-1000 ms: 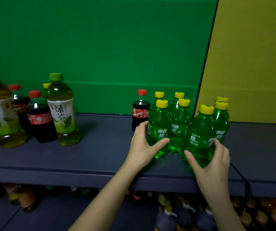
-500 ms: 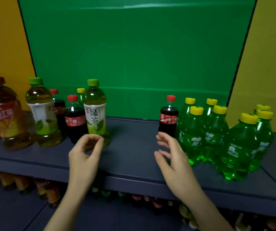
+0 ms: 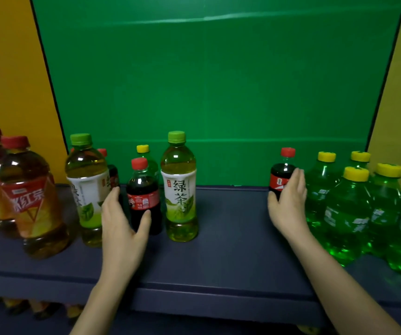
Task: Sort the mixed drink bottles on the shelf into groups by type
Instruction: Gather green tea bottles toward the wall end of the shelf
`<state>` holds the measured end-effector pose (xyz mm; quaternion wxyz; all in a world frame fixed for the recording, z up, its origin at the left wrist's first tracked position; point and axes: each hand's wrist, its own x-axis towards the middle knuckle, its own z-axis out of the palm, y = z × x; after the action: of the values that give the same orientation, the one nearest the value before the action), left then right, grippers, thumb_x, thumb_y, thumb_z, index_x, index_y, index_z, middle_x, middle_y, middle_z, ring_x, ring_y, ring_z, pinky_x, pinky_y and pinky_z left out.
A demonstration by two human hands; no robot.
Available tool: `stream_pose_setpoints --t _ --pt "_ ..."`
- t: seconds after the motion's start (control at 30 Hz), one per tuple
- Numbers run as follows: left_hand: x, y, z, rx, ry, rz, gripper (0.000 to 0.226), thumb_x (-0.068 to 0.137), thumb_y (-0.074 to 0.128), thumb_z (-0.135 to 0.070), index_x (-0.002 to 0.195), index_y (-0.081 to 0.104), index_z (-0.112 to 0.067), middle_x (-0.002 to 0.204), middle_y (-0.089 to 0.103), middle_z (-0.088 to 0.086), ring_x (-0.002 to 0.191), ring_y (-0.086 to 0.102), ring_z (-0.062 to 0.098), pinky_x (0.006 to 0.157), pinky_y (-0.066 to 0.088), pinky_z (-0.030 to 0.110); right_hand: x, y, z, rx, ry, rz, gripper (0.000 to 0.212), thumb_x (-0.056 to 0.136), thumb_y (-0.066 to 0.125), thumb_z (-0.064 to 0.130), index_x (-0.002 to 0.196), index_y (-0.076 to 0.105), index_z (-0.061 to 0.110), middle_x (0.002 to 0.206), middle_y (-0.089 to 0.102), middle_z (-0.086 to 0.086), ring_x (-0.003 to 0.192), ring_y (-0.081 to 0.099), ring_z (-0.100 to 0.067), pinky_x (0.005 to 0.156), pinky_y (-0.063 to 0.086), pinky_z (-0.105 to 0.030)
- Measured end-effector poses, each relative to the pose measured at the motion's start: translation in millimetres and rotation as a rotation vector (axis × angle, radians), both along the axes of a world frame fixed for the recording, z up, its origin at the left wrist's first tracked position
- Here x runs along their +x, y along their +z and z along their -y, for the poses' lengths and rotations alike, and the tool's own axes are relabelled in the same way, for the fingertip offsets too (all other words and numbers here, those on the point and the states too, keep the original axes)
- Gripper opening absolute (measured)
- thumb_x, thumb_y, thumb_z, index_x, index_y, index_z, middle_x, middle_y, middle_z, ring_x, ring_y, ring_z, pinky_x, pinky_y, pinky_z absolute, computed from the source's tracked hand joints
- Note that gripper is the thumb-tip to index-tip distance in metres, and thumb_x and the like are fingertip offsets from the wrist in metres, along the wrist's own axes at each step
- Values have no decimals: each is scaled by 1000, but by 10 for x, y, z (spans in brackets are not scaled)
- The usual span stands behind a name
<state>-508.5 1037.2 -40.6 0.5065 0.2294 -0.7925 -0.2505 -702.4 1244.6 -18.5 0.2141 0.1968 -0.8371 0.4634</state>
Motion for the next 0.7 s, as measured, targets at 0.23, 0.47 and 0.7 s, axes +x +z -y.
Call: stream_pose_setpoints --t 0.23,0.47,0.7 --pt "-58 3 50 -161 -61 -66 56 82 51 -35 128 44 -3 131 43 14 123 37 23 101 24 22 -189 69 136 -48 -53 -52 72 81 66 9 140 26 1 137 27 -19 122 39 -34 106 29 -36" --pt "-88 18 -118 -250 -196 -49 52 82 50 -37 124 50 -6 118 53 7 113 48 19 95 36 21 -398 -19 464 -21 60 212 72 76 73 34 131 35 7 131 51 -15 118 49 -32 97 40 -42" --pt "-365 140 -297 75 -226 162 82 72 70 -50 136 27 -21 128 52 -8 119 50 14 90 42 25 -234 -71 619 -1 282 223 61 76 72 36 124 42 12 120 57 -6 108 54 -23 86 41 -31"
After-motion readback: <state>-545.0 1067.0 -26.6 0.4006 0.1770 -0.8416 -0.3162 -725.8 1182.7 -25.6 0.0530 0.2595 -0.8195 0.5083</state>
